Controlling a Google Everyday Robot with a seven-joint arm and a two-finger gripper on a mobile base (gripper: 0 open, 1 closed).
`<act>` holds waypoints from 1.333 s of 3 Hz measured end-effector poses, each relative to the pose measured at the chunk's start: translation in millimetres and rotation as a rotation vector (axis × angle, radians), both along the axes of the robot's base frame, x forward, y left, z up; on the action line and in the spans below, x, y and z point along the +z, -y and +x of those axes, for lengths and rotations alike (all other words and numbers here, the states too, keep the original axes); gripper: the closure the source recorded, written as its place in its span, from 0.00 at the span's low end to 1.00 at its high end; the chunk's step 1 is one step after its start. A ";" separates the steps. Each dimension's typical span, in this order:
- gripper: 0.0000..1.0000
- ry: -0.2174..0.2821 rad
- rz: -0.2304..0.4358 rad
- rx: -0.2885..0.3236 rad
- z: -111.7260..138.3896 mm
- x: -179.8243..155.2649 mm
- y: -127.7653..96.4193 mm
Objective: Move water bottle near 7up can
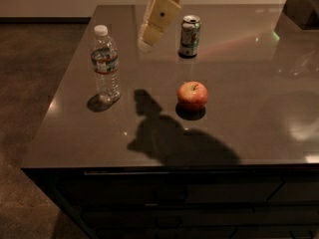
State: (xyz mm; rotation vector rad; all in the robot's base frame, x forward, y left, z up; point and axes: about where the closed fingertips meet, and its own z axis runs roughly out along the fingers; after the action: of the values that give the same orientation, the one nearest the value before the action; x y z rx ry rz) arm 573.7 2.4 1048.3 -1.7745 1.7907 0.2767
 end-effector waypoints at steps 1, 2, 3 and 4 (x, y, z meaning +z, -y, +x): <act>0.00 -0.024 -0.011 0.010 21.4 -16.4 -40.8; 0.00 -0.079 -0.042 0.025 32.1 -44.3 -65.0; 0.00 -0.137 -0.061 0.052 30.0 -67.7 -77.4; 0.00 -0.190 -0.047 0.097 20.8 -78.5 -89.9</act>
Offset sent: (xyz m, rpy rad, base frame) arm 0.0403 0.0859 -0.0822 -0.0967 0.1683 0.0433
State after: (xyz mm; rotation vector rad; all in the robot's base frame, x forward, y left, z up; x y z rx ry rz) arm 594.5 92.3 969.8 -1.9276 1.8564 0.4596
